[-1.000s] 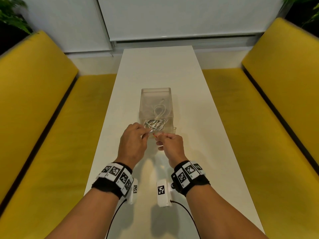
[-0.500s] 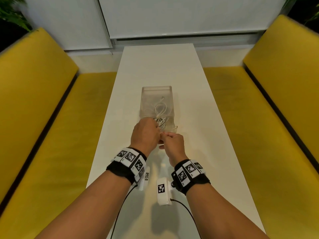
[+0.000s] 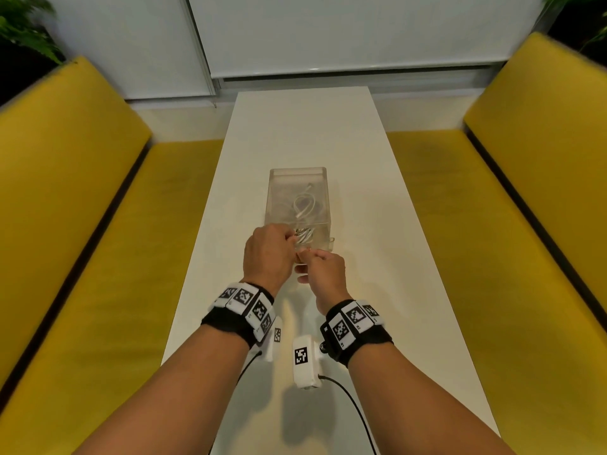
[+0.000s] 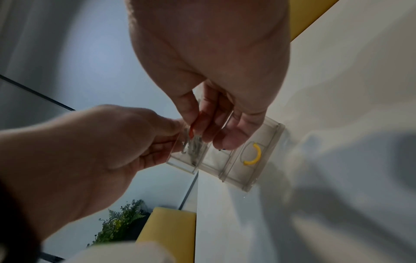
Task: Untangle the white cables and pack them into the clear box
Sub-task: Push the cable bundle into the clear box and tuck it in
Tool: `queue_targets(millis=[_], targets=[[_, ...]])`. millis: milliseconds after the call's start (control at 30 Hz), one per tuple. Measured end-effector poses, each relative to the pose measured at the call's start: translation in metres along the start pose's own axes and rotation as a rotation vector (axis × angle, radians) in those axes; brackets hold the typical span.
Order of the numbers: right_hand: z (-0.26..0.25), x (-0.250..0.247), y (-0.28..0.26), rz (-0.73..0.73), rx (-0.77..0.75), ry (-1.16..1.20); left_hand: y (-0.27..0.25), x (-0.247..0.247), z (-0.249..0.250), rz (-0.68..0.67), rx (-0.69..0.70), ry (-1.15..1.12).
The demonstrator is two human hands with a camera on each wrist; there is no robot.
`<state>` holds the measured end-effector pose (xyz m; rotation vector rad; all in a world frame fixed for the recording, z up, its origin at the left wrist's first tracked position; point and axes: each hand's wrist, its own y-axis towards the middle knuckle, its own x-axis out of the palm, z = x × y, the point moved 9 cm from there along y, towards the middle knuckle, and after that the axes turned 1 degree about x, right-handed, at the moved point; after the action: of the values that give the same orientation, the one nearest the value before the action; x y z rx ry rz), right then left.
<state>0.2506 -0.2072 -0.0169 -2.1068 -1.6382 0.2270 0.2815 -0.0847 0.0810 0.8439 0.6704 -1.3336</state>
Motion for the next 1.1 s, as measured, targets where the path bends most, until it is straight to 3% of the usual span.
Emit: queue_targets(millis=[133,267,400,600,800,933,1100], targets=[[0.001,-0.002,0.002,0.017,-0.001,0.019,-0.023,0.013,0.010,0.005,0.143,0.098],[0.001,-0.001,0.004,0.016,-0.013,0.037,-0.024,0.025,0.003,-0.162,0.115,0.171],[-0.001,0.002,0.004,0.008,-0.016,0.041,-0.030,0.023,-0.001,-0.282,0.174,0.141],[-0.002,0.000,0.001,0.021,-0.010,0.037,-0.042,0.017,0.001,-0.158,0.227,0.141],[0.002,-0.002,0.005,0.036,-0.018,0.036,-0.036,0.034,0.002,-0.307,0.187,0.264],[-0.001,-0.002,0.007,0.016,-0.013,0.071,-0.027,0.028,0.010,-0.284,0.178,0.356],[0.000,-0.002,0.008,0.017,-0.009,0.055,-0.022,0.034,0.004,-0.392,0.181,0.336]])
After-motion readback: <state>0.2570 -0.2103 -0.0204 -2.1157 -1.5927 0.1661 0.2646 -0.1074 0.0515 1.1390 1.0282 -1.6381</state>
